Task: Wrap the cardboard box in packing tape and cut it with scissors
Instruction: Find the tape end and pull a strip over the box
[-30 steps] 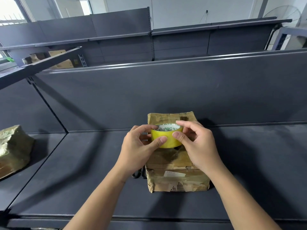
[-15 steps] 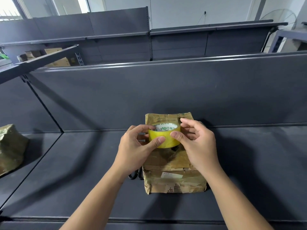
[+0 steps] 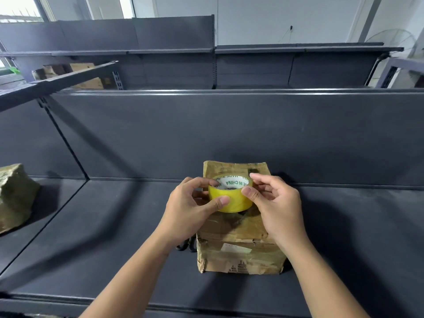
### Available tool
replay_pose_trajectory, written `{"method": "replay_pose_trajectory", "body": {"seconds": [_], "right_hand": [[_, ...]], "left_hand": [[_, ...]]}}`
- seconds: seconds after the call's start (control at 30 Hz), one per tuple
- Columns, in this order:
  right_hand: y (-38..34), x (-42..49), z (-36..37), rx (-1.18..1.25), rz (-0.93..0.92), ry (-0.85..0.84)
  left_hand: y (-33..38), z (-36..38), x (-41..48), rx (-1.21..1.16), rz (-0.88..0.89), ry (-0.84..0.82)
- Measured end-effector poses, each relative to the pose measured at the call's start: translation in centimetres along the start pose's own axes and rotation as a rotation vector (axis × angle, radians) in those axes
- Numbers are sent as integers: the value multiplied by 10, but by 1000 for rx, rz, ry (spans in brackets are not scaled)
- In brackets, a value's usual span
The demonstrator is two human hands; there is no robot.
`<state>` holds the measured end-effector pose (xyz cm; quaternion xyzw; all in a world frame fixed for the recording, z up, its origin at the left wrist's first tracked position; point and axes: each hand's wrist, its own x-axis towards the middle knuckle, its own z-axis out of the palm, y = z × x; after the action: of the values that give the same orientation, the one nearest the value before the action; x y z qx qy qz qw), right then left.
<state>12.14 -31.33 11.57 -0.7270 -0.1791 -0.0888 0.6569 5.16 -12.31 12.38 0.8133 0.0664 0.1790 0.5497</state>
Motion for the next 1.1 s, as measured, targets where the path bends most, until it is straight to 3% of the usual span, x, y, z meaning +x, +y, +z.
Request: {"method": "replay_pose_trajectory", "body": {"seconds": [0.3, 0.47, 0.6, 0.9, 1.1], "right_hand": [[1, -6, 3, -134, -140, -55], [0, -3, 0, 14, -51, -35], [-1, -7, 2, 70, -49, 53], [-2, 5, 0, 199, 64, 34], [0, 6, 4, 78, 41, 48]], "left_hand": [[-3, -4, 3, -46, -26, -36], [-2, -4, 1, -216, -75, -58], [-2, -1, -2, -233, -69, -39], [0, -7, -3, -308, -62, -121], [0, -5, -4, -288, -55, -114]]}}
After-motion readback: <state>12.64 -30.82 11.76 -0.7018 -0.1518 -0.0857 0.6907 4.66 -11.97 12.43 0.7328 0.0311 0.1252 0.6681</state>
